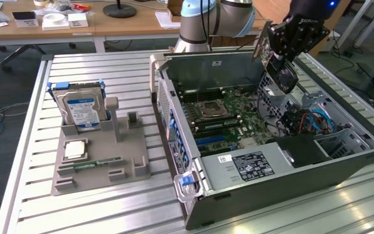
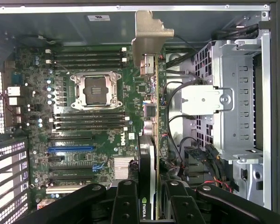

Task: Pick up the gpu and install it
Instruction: 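Insert the gpu into the slot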

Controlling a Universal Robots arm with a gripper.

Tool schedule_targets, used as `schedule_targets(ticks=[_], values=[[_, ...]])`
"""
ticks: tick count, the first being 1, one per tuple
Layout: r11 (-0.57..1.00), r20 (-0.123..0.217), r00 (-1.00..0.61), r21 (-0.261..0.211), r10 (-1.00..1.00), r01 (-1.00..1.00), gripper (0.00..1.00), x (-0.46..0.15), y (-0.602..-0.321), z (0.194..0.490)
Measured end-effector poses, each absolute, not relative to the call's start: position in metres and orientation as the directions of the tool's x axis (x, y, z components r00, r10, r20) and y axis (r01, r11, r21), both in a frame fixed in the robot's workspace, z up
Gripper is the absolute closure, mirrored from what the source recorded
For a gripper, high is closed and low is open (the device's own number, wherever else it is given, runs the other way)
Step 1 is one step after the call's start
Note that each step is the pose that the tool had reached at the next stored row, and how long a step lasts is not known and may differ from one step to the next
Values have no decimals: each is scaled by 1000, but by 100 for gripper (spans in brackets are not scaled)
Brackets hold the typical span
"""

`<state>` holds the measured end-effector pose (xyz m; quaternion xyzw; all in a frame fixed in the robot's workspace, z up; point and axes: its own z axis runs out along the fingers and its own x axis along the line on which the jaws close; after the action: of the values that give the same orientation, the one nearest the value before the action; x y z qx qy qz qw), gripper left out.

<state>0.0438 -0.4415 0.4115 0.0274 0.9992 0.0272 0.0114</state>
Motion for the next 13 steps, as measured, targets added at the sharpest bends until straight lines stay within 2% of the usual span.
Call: schedule_targets(ticks=[13], values=[[998, -21, -999, 55, 43, 42, 73, 44, -442, 411]])
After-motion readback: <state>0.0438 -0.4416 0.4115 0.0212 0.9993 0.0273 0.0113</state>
